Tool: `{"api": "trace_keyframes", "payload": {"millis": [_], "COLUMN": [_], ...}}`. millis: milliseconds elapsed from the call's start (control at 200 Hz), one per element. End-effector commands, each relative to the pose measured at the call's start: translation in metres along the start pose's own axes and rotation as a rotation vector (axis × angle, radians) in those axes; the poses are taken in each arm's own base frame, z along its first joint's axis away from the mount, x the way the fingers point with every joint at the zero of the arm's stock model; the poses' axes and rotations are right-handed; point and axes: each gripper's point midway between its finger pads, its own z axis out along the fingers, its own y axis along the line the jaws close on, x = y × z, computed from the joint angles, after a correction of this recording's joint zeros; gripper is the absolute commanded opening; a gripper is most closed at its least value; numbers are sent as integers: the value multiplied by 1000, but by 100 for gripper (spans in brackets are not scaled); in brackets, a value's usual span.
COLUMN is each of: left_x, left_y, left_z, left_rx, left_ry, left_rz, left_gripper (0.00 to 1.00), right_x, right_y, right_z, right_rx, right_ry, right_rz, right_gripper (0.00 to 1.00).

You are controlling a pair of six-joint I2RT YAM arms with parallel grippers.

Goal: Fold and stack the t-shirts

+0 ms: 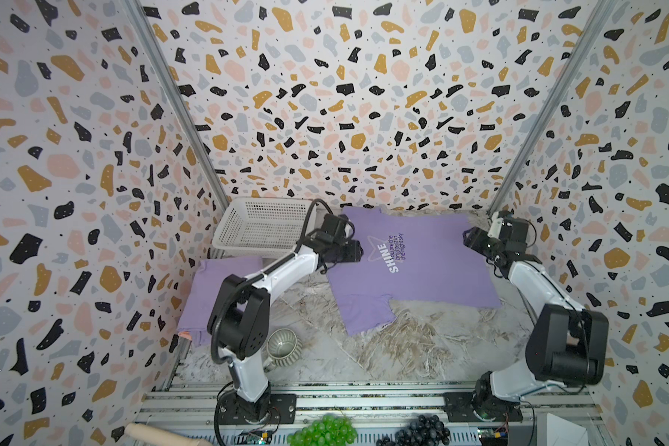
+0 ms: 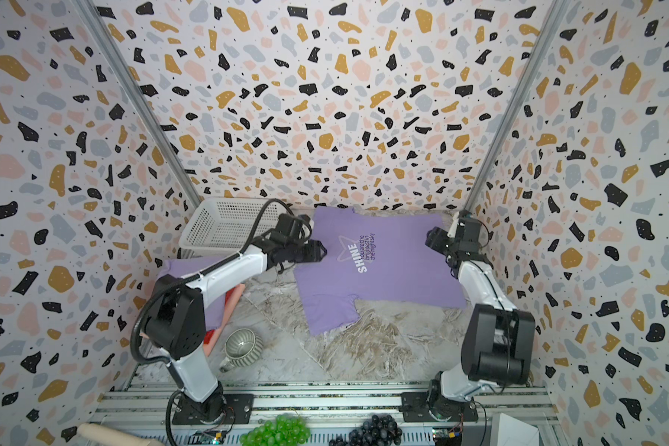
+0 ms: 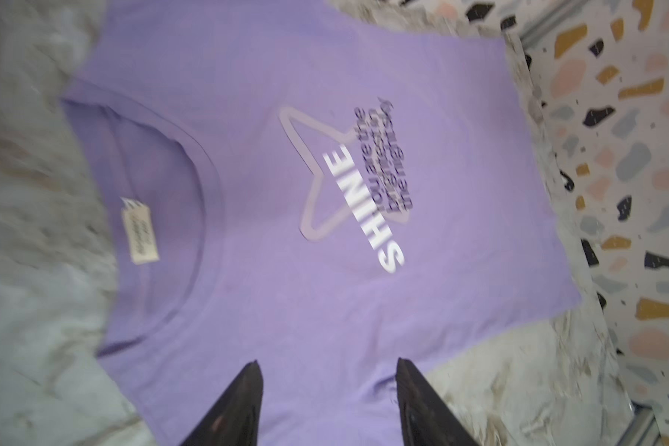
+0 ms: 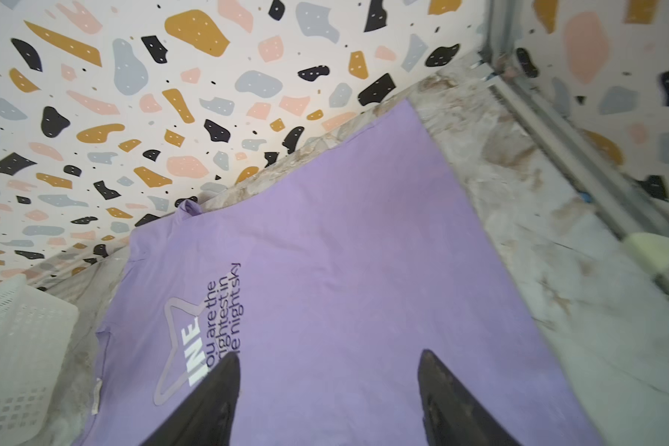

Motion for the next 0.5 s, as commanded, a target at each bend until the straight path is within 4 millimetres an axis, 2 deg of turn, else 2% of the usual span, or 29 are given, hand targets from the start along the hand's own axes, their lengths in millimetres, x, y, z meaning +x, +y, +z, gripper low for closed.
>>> {"api": "trace_keyframes", "payload": {"millis": [0, 65, 135, 190, 345, 496], "left_x": [46, 61, 74, 85, 112, 122], "left_y": [-15, -17, -12, -7, 15, 34], "left_z": [12, 14, 18, 25, 39, 54], "left_rx": [51, 53, 34, 22, -55, -117], "left_ry": [68, 83, 105, 139, 193, 213], "left_rz": [-33, -45, -57, -79, -115, -134], "left_gripper": [60, 62, 64, 65, 65, 65], "right_x": [45, 58, 75, 86, 102, 116], "right_y": [-18, -27, -33, -37, -30, -29], "right_z": [-16, -25, -30, -31, -18, 3], "right_rx": [52, 76, 76, 88, 31, 35], "right_ry": [118, 135, 147, 162, 185, 226], "right_rz": [15, 41, 61, 91, 114, 101], "right_gripper": [80, 82, 90, 90, 89, 88]}}
